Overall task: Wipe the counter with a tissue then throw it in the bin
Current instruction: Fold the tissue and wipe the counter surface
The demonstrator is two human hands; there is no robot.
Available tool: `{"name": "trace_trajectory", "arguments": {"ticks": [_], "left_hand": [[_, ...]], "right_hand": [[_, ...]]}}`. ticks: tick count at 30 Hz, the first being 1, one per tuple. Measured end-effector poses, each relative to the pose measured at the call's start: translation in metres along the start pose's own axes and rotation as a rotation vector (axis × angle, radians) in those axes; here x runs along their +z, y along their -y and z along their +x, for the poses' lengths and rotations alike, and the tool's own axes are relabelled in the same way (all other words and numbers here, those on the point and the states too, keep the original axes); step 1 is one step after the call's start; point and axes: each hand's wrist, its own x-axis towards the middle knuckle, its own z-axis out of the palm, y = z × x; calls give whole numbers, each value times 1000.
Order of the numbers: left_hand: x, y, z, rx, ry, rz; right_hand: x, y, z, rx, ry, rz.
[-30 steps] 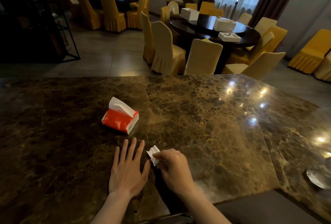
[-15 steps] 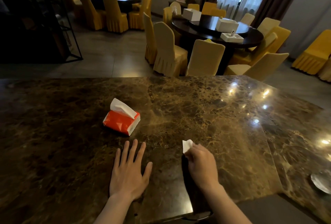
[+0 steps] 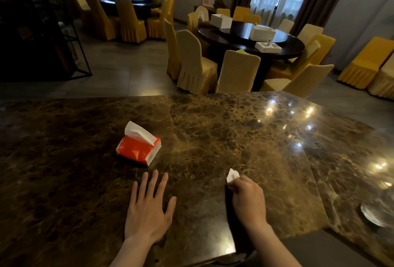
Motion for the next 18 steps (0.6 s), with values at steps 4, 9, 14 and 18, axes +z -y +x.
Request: {"name": "trace_trajectory", "arguments": {"ticks": [4, 9, 14, 18], "left_hand": [[-2, -1, 0, 0, 11, 12], [-4, -2, -1, 3, 15, 20], [-3, 0, -2, 9, 13, 17], [-3, -1, -1, 8, -4, -8]], "right_hand": [[22, 32, -14, -111, 16, 43], [36, 57, -37, -377, 172, 65], [9, 5, -16, -228, 97, 13], [3, -5, 1, 41, -33, 12]]}}
